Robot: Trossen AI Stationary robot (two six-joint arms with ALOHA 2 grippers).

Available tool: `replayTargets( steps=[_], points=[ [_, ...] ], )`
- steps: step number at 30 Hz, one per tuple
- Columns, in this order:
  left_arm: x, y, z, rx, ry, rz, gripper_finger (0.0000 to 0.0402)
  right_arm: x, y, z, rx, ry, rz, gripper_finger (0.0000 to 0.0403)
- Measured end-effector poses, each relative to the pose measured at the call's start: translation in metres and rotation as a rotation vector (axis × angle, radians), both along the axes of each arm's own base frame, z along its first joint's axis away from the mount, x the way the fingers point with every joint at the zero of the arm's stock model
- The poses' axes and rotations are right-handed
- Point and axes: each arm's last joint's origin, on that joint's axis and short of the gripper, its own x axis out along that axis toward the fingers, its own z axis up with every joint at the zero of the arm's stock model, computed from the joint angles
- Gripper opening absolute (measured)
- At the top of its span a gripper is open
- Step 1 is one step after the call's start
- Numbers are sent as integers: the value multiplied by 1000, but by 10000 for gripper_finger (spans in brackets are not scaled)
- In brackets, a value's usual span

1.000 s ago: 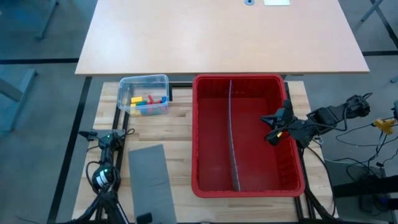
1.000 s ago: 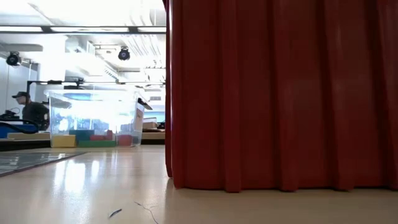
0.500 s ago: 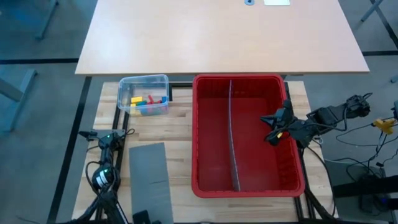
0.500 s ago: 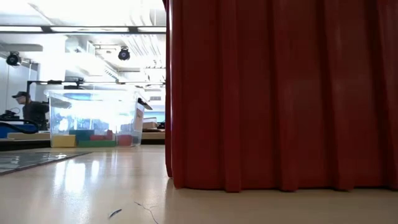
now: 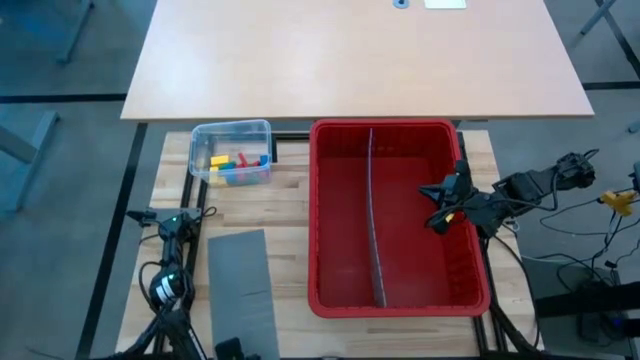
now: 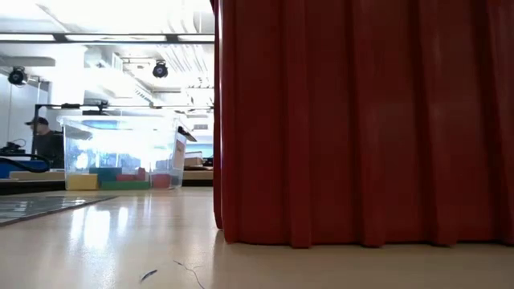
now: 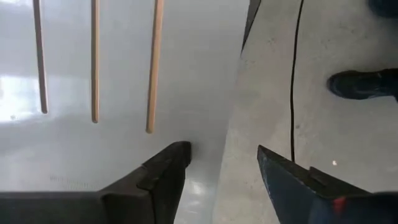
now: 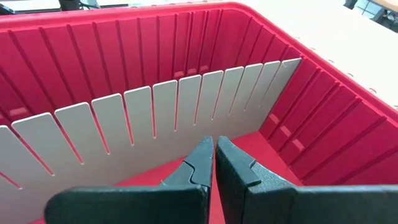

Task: Sort blocks
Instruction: Insert the bin divider into the red bin

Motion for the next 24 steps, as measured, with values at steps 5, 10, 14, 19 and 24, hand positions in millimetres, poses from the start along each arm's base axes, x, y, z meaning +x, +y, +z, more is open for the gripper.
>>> replayTargets(
  steps=[5,10,14,19,24],
  points=[
    [0,0,-1,-2,-5,41,186,0,0,0,7,-5,-4,0],
    [4,-2,-1,-34,-54,113,163,1,0,1,11,-13,-4,0],
    [13,-11,0,-135,-132,123,140,2,1,2,10,-25,1,0],
    [20,-20,2,-229,-176,24,122,2,1,2,17,-26,1,0],
    [19,-6,-1,-105,-112,10,113,2,1,2,37,-35,-7,0]
  ],
)
